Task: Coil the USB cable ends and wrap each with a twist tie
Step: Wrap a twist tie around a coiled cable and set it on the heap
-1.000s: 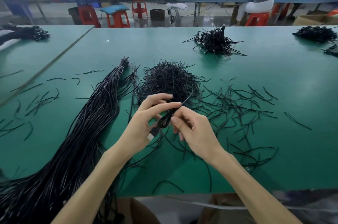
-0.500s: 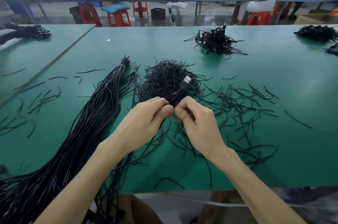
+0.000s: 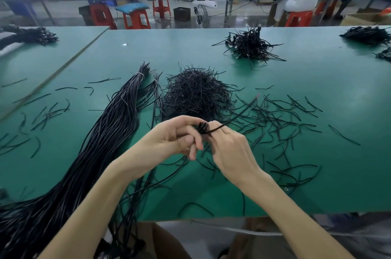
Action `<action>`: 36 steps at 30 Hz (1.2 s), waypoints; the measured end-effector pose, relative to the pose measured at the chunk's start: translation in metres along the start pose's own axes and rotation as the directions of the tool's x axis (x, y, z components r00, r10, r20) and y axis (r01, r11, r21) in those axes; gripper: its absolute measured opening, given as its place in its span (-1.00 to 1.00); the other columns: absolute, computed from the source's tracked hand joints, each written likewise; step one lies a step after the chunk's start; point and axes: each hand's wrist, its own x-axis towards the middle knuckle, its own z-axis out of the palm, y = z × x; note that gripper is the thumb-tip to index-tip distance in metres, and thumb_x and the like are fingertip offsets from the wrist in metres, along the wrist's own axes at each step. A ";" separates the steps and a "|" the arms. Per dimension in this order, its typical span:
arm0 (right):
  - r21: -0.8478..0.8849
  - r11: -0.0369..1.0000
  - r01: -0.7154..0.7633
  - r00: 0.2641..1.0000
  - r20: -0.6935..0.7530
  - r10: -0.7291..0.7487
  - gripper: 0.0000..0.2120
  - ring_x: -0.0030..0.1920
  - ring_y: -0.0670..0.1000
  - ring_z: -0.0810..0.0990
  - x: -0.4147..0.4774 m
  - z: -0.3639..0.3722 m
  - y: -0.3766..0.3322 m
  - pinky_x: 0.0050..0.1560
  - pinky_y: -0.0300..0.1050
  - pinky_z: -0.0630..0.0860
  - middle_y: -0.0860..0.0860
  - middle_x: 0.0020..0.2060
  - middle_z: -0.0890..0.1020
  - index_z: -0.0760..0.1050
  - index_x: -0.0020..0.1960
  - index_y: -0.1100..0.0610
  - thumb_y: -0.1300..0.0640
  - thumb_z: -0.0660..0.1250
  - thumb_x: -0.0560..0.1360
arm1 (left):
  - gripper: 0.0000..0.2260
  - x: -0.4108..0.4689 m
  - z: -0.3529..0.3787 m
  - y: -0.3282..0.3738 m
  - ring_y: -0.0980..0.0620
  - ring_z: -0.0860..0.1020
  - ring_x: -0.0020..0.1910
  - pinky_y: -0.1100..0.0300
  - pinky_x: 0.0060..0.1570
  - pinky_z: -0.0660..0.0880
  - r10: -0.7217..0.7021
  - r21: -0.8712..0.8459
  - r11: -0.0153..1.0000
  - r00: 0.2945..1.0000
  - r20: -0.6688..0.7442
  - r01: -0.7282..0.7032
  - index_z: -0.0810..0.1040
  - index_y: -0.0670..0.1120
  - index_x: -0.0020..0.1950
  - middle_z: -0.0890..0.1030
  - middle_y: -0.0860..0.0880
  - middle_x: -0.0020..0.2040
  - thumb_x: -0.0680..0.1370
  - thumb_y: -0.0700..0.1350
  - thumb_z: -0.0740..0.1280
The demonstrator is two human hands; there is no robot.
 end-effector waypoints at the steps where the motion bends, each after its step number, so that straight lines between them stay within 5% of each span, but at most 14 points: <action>1: 0.053 0.998 -0.046 0.999 0.016 0.045 -0.87 -0.21 0.13 0.58 -0.001 0.001 -0.001 -0.22 0.00 0.54 0.06 -0.16 0.63 0.56 0.06 0.25 0.33 0.28 0.54 | -0.71 0.002 0.001 -0.003 -0.01 0.52 -0.26 0.17 -0.17 0.52 0.020 0.083 0.996 0.999 -0.041 -0.016 0.49 -0.24 0.35 0.58 -0.09 -0.19 0.63 -0.22 0.30; 4: 0.240 0.953 -0.183 0.983 0.049 0.176 -0.93 -0.27 -0.10 0.52 -0.005 0.005 -0.005 -0.23 -0.08 0.48 -0.18 -0.23 0.54 0.49 -0.04 0.21 0.27 0.28 0.63 | -0.76 0.009 0.004 -0.006 0.11 0.35 -0.35 0.22 -0.31 0.31 0.113 0.484 0.875 0.983 -0.143 -0.030 0.61 -0.11 0.12 0.44 -0.01 -0.31 0.61 0.02 0.29; 7: 0.256 0.953 -0.160 0.987 0.034 0.157 -0.83 -0.32 -0.11 0.37 -0.006 0.010 -0.009 -0.28 -0.18 0.36 -0.21 -0.31 0.39 0.41 -0.12 0.14 0.18 0.28 0.65 | -0.66 0.012 0.008 -0.009 0.10 0.34 -0.36 0.16 -0.30 0.30 0.164 0.645 0.763 0.958 -0.234 0.027 0.43 0.00 -0.27 0.40 0.03 -0.32 0.64 0.13 0.16; 10: 0.259 0.955 -0.146 0.989 0.057 0.136 -0.82 -0.34 -0.09 0.34 -0.006 0.014 -0.009 -0.29 -0.07 0.38 -0.19 -0.31 0.39 0.43 -0.12 0.17 0.16 0.26 0.66 | -0.49 0.015 0.011 -0.014 -0.02 0.46 -0.29 -0.07 -0.21 0.45 0.090 0.724 0.664 0.941 -0.326 0.187 0.46 -0.14 -0.30 0.46 -0.04 -0.27 0.67 0.19 0.12; 13: 0.095 0.995 -0.002 0.998 0.061 -0.004 -0.83 -0.36 0.00 0.39 -0.005 0.014 -0.005 -0.33 -0.05 0.42 -0.07 -0.32 0.48 0.46 -0.15 0.20 0.22 0.31 0.62 | -0.43 0.020 0.003 -0.015 -0.04 0.45 -0.39 0.01 -0.29 0.46 -0.083 0.766 0.565 0.944 -0.318 0.308 0.47 -0.22 -0.29 0.50 -0.03 -0.35 0.68 0.21 0.12; 16: -0.164 0.950 0.265 0.963 0.102 -0.251 -0.85 -0.37 0.02 0.44 -0.008 0.012 0.000 -0.33 -0.11 0.39 -0.01 -0.34 0.50 0.50 -0.17 0.17 0.30 0.42 0.54 | -0.45 0.026 -0.006 -0.018 0.03 0.22 -0.55 0.15 -0.46 0.21 -0.342 0.681 0.615 0.913 -0.224 0.398 0.37 -0.16 -0.40 0.29 0.00 -0.52 0.69 0.15 0.19; 19: -0.250 0.893 0.375 0.926 0.157 -0.344 -0.82 -0.35 0.01 0.44 -0.014 0.013 0.004 -0.33 -0.11 0.40 -0.02 -0.33 0.49 0.51 -0.17 0.13 0.32 0.45 0.49 | -0.42 0.027 -0.012 -0.022 0.07 0.16 -0.56 0.19 -0.48 0.15 -0.457 0.615 0.662 0.881 -0.120 0.427 0.31 -0.01 -0.53 0.24 0.05 -0.54 0.67 0.16 0.22; 24: -0.228 0.936 0.269 0.963 0.094 -0.254 -0.85 -0.18 0.04 0.52 -0.020 0.006 0.009 -0.16 -0.05 0.54 -0.03 -0.21 0.56 0.56 -0.02 0.14 0.05 0.37 0.61 | -0.51 0.019 -0.003 -0.028 -0.05 0.57 -0.48 0.26 -0.42 0.43 -0.328 0.496 0.817 0.945 -0.017 0.293 0.53 -0.11 -0.25 0.66 -0.08 -0.37 0.70 0.17 0.13; 29: -0.253 0.958 0.136 0.983 0.152 -0.099 -0.49 0.22 0.08 0.47 -0.023 0.002 0.009 0.22 0.00 0.49 0.00 0.24 0.51 0.45 0.34 0.06 0.09 0.53 0.44 | -0.56 0.021 0.001 -0.032 0.07 0.30 -0.51 0.21 -0.46 0.27 -0.178 0.422 0.883 0.979 -0.103 0.205 0.51 -0.08 -0.28 0.43 0.02 -0.47 0.72 0.08 0.14; 33: -0.279 0.950 0.141 0.988 0.100 -0.118 -0.70 0.08 0.09 0.59 -0.019 -0.001 0.019 0.13 0.00 0.51 -0.03 0.03 0.62 0.57 0.20 0.14 0.15 0.50 0.49 | -0.61 0.019 0.002 -0.027 0.01 0.46 -0.44 0.20 -0.36 0.38 -0.258 0.461 0.855 0.966 -0.022 0.239 0.65 0.02 -0.15 0.62 -0.02 -0.37 0.74 0.02 0.13; 36: -0.234 0.967 0.099 0.991 0.116 -0.073 -0.82 -0.08 0.08 0.60 -0.020 -0.007 0.033 0.02 0.03 0.57 0.00 -0.09 0.64 0.59 0.08 0.17 0.17 0.48 0.51 | -0.68 0.018 -0.011 -0.025 0.03 0.69 -0.24 0.17 -0.27 0.55 -0.257 0.424 0.846 0.944 -0.208 0.324 0.67 -0.05 0.07 0.73 -0.03 -0.13 0.72 0.04 0.15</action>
